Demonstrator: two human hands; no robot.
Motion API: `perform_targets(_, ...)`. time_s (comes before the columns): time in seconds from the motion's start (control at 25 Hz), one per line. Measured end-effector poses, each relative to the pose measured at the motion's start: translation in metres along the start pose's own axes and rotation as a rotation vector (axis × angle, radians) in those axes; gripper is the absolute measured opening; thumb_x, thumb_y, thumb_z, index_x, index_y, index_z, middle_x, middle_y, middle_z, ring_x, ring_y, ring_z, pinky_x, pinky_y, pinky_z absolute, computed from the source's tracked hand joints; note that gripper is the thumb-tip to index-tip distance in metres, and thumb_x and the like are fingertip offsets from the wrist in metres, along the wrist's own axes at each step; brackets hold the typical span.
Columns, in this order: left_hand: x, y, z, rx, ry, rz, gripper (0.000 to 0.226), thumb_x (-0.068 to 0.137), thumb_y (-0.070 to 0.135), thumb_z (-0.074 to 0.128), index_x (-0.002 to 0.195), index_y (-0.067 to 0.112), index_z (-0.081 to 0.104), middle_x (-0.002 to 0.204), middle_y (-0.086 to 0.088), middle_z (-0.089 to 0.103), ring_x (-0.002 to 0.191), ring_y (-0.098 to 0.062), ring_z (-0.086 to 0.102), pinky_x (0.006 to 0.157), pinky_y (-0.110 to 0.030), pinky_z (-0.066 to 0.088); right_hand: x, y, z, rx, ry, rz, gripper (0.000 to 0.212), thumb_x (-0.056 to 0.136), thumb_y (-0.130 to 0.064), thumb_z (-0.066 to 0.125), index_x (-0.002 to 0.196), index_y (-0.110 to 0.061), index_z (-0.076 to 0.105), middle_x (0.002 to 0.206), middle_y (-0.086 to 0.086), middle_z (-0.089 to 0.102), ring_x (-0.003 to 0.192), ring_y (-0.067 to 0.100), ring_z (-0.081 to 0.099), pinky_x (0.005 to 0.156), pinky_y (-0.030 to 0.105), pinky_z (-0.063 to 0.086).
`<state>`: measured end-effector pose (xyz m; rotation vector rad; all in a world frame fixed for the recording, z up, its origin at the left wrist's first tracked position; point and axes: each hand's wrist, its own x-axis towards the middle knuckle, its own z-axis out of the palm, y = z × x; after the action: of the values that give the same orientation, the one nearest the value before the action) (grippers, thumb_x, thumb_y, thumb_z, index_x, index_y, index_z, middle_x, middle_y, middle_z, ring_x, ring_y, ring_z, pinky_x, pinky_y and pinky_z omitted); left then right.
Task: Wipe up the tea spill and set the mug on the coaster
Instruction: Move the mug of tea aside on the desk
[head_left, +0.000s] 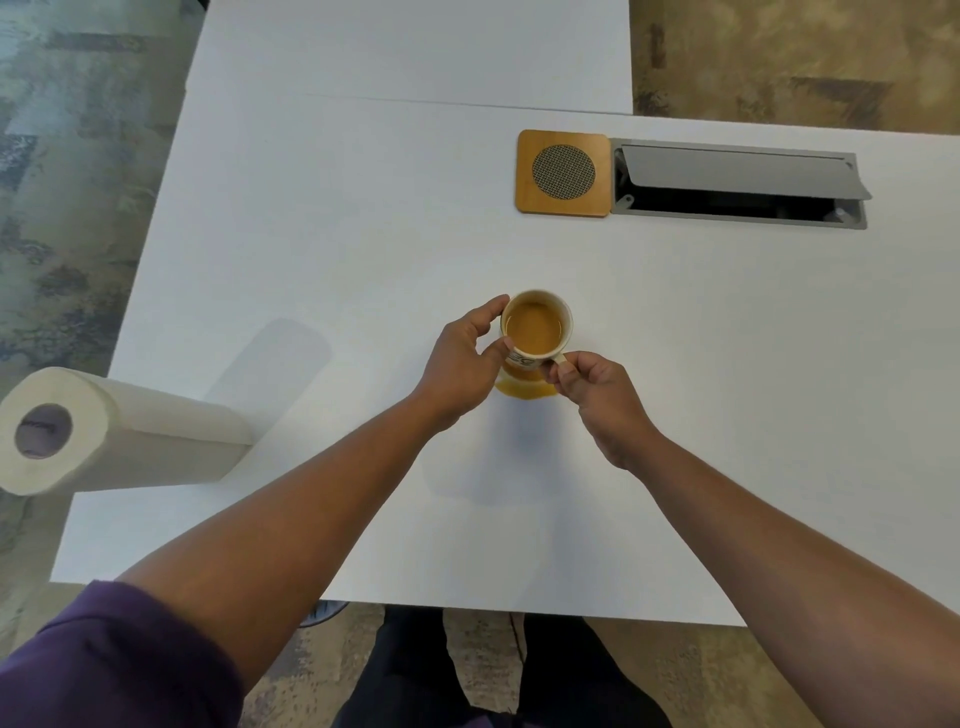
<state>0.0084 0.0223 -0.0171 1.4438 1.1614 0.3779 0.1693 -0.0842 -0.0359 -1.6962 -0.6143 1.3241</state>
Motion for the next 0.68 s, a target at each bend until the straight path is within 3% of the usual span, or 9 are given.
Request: perform_targets(0.68,-0.0088,0.0094,-0.0061,0.024,0.010,0.010,0.055,0.101,0.015,0.063,0.152,0.029,0.047,0.152,0.008,0.053,0.141,-0.017,0.046,0.112,-0.035,0.040,-0.0103,-0.0086,0.0063,-0.077,0.017,-0.038,0.020,0.104,-0.021,0.054,0.100,-0.026,0.073,0.107,0.001,0.076,0.111,0.021,0.066,0.102,0.039,0.050)
